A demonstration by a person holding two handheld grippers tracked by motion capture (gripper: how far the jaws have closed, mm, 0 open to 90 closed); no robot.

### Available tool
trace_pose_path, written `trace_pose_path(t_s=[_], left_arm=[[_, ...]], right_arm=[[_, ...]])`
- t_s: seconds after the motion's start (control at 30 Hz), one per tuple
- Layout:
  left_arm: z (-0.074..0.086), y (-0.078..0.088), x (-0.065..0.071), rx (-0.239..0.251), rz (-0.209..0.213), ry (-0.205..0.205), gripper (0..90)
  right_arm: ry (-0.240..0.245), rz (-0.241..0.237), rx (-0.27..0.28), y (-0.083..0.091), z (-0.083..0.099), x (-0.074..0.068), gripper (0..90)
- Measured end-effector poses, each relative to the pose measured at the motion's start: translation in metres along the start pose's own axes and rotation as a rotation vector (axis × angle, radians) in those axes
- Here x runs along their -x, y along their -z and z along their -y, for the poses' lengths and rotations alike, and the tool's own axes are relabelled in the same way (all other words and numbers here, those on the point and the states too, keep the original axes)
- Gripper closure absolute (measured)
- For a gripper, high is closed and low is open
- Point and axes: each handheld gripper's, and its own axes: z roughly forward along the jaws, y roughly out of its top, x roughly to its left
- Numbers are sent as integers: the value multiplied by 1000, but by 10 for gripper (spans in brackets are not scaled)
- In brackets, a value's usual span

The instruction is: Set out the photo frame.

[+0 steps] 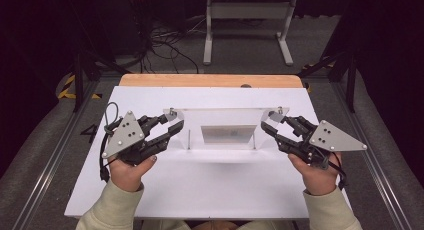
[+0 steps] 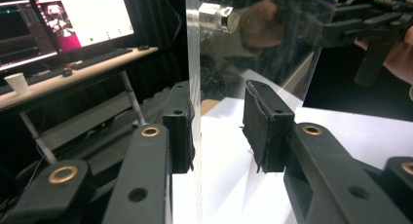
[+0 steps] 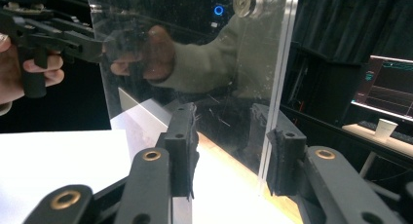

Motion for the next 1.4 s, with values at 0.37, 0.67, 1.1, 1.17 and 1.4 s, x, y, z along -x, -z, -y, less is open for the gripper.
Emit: trace_pose_path(t_s=[0.37, 0.67, 1.1, 1.17, 1.4], left_arm=[[18, -6, -15, -26, -41, 64, 466], [43, -8, -29, -100, -54, 158, 381], [67, 1, -29, -208, -66, 191, 330], [72, 3, -28, -231, -68, 192, 326], [90, 6, -31, -241, -72, 231, 327]], right_arm=[[-44, 20, 44, -11, 13, 14, 573], [-82, 36, -6, -30, 31, 27, 509], [-120, 67, -54, -50, 54, 44, 446], [-130, 85, -66, -52, 58, 47, 418], [-130, 99, -81, -56, 62, 49, 374]])
